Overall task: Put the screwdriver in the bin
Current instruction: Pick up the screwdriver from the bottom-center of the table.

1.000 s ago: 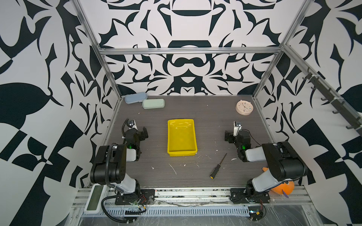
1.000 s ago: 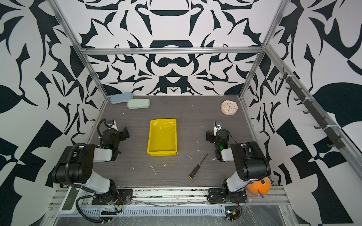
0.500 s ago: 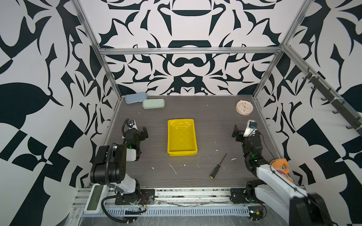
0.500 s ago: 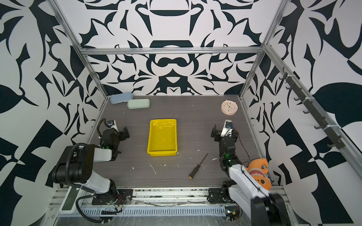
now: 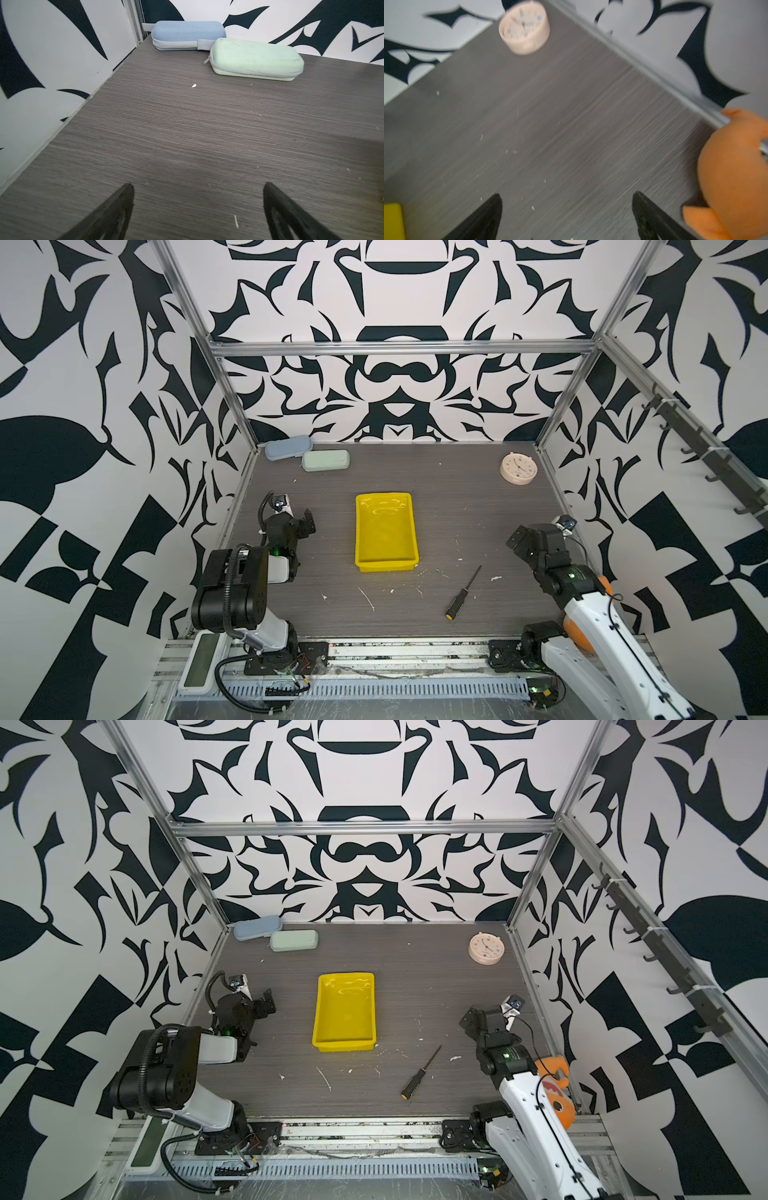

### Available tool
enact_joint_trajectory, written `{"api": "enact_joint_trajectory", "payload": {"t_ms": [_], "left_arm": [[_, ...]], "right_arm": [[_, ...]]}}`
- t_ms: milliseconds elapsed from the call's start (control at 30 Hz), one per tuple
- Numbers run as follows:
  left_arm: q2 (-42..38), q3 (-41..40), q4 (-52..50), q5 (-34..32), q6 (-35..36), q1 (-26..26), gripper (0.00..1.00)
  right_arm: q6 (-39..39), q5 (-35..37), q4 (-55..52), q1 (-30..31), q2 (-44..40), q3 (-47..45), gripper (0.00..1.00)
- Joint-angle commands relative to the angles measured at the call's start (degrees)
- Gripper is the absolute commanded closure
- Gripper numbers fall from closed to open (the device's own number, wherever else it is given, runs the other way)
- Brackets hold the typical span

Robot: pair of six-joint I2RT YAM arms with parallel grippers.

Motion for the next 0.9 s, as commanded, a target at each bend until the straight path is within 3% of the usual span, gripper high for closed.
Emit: {"api": "enact_joint_trajectory", "payload": {"t_ms": [0,67,267,333,400,467,867], "left_arm": [[-0.62,0.14,1.73,1.85,0.85,0.13,0.01],[-0.65,0.12,1.67,1.90,0.88,0.22,0.01],[-0.60,0.34,1.21,2.12,1.08,0.16,0.01],[-0.64,0.37,1.20,2.12,1.12,0.17,0.01],[-0.61,0.36,1.14,2.16,1.10,0.18,0.01],[-0.61,0.34,1.19,2.14,1.09,0.18,0.01],[-0.46,0.60,0.75,2.25,1.17,0.20,0.01]], "right_arm": [[8.98,-15.61,-6.33,2.31,3.66,2.45,0.02],[14.00,-16.04,-7.92,7.96,4.56,2.38,0.02],[30.57,-8.47,-9.22,27.10,2.74,1.67,0.00],[35.73,-8.39,-8.50,31.09,2.93,0.59,0.07],[39.20,-8.11,-5.87,34.11,3.51,-1.03,0.26],[42.03,-7.68,-2.57,36.53,5.01,-2.58,0.36],[49.67,-7.66,0.78,48.47,21.02,-0.06,0.37]]}}
